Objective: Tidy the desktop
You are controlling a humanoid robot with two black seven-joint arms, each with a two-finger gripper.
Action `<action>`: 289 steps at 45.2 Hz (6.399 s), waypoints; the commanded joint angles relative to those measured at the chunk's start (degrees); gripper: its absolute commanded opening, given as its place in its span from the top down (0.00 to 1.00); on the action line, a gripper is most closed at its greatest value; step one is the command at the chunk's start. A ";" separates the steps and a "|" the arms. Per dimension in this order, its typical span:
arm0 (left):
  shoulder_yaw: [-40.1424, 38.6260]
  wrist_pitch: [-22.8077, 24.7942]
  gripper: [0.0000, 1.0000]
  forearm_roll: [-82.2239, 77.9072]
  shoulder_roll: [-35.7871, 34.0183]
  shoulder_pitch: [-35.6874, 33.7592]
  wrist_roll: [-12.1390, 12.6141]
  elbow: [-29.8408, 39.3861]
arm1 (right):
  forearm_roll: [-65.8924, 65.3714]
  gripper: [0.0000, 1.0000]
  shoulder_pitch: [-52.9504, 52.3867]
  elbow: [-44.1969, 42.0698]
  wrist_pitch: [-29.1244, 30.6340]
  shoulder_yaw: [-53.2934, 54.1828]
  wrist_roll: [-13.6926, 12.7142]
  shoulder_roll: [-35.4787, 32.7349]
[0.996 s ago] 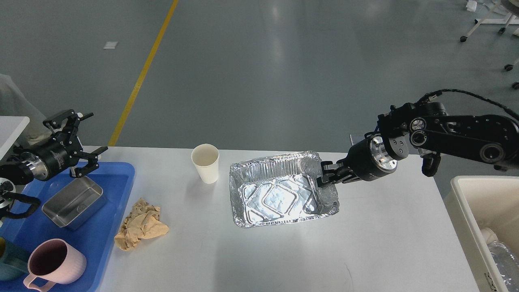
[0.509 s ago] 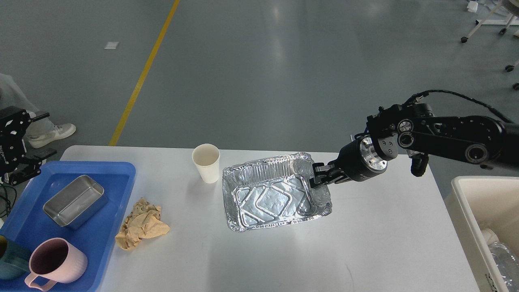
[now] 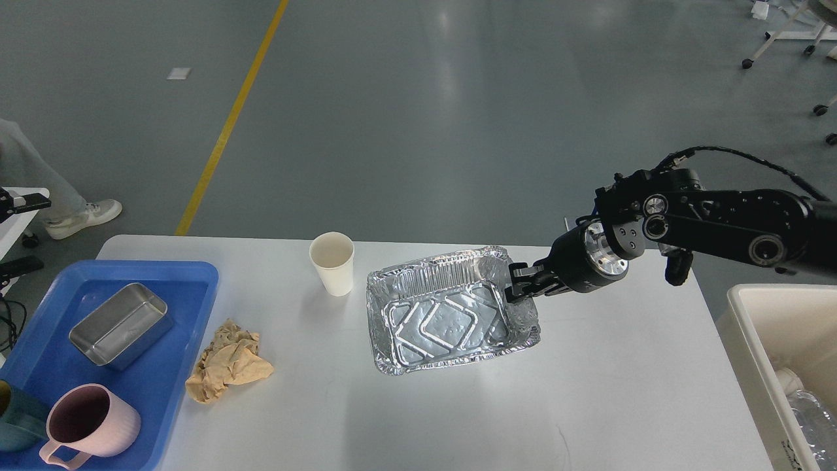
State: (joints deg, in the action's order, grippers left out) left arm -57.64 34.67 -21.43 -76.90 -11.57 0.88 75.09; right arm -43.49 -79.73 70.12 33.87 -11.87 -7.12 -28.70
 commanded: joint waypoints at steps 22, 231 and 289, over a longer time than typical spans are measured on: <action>0.07 9.97 0.04 0.16 -13.54 -1.08 0.18 0.06 | -0.02 1.00 0.10 -1.22 0.23 0.09 0.00 1.10; 25.82 -1.39 0.21 -38.70 47.58 -40.10 4.75 -20.18 | -2.04 1.00 2.47 -3.33 0.15 0.01 0.09 0.05; 17.65 10.50 0.21 -8.63 -17.76 -38.35 2.29 8.93 | -2.04 1.00 3.18 -3.33 0.15 0.80 0.09 0.40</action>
State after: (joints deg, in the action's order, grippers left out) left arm -39.97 45.13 -30.23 -92.53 -49.59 3.17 82.79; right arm -45.59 -76.49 66.80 34.01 -11.13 -7.03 -28.25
